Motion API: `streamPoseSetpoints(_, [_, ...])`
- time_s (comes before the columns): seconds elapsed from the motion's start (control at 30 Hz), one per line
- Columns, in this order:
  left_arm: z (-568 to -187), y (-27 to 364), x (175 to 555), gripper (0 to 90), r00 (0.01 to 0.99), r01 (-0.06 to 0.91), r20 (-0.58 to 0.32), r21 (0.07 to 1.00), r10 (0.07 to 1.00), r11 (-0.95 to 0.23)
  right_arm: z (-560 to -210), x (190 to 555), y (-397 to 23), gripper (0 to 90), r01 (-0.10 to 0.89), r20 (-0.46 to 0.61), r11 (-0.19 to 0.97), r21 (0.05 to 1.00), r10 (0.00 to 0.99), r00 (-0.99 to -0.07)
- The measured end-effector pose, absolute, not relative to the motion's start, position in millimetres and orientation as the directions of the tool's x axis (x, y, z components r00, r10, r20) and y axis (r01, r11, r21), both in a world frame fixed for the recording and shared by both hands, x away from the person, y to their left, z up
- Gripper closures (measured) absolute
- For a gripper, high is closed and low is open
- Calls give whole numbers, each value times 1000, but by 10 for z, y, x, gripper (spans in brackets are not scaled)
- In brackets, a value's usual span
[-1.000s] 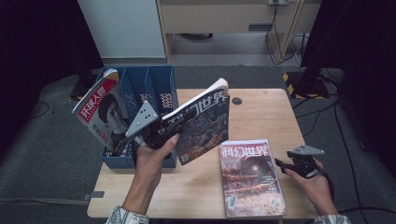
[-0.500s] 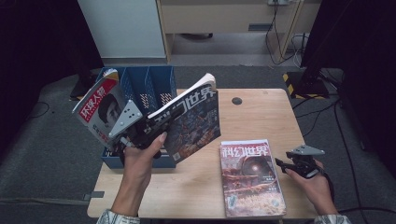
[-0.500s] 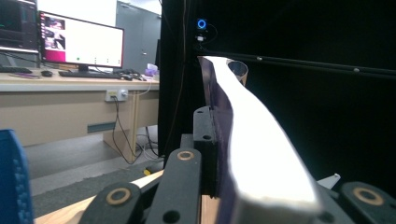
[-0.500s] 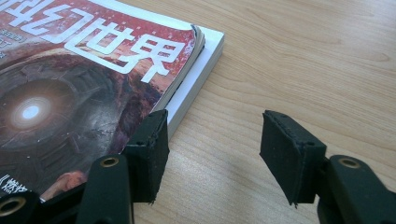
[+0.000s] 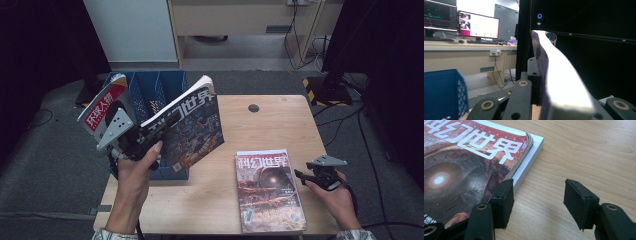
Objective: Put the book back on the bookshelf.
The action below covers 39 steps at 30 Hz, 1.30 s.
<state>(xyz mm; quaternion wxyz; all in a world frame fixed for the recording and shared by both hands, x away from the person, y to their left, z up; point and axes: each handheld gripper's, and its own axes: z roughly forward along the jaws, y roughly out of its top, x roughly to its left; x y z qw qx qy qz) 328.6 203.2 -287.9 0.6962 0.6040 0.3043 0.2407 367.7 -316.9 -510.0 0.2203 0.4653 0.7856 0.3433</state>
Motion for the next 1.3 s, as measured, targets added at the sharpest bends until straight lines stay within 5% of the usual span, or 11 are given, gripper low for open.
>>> streamPoseSetpoints(1.3, [-2907,2690,3130,825,599,11,-139,986,789,165,-5103,3681,-3176,407,584,-30,334,740,884,-467])
